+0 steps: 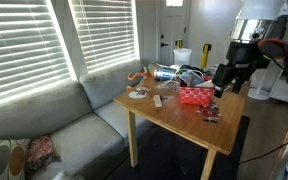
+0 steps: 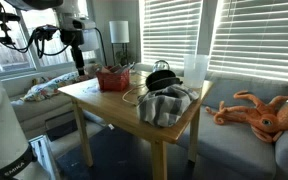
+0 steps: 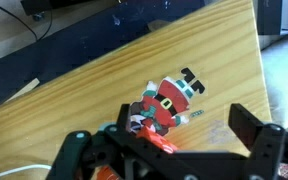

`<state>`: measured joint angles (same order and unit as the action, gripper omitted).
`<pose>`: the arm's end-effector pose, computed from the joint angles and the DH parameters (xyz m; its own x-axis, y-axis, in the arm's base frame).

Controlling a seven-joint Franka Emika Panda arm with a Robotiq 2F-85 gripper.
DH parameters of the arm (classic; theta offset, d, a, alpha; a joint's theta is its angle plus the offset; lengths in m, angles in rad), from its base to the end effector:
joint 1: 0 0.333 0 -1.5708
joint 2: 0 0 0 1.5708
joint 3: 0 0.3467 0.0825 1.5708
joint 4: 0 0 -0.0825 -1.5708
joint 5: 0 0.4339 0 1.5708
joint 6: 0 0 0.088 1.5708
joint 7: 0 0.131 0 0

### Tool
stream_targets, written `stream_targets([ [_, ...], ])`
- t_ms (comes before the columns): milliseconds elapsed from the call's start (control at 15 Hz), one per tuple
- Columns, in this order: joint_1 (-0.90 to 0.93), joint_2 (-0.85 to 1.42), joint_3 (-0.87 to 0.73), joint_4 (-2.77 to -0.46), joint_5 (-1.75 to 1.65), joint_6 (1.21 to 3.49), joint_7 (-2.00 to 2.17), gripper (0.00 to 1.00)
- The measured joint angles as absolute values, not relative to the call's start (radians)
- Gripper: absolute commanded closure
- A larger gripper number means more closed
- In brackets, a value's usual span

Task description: Put the plank toy in the red box

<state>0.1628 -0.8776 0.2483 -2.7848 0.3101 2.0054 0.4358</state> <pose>0.2956 0.1442 0.4231 0.9741 -0.2230 0.0361 -0.2168 -0.9677 -0.1286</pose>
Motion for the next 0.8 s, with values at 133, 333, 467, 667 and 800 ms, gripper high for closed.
stream_targets([
  [133,0.163,-0.874,0.248,-2.793,0.31,2.005,0.436,0.0],
  [333,0.163,-0.87,0.248,-2.795,0.31,2.005,0.436,0.0],
  [467,0.163,-0.87,0.248,-2.795,0.31,2.005,0.436,0.0],
  [667,0.163,-0.87,0.248,-2.795,0.31,2.005,0.436,0.0],
  [800,0.162,-0.867,0.251,-2.788,0.31,2.006,0.436,0.0],
])
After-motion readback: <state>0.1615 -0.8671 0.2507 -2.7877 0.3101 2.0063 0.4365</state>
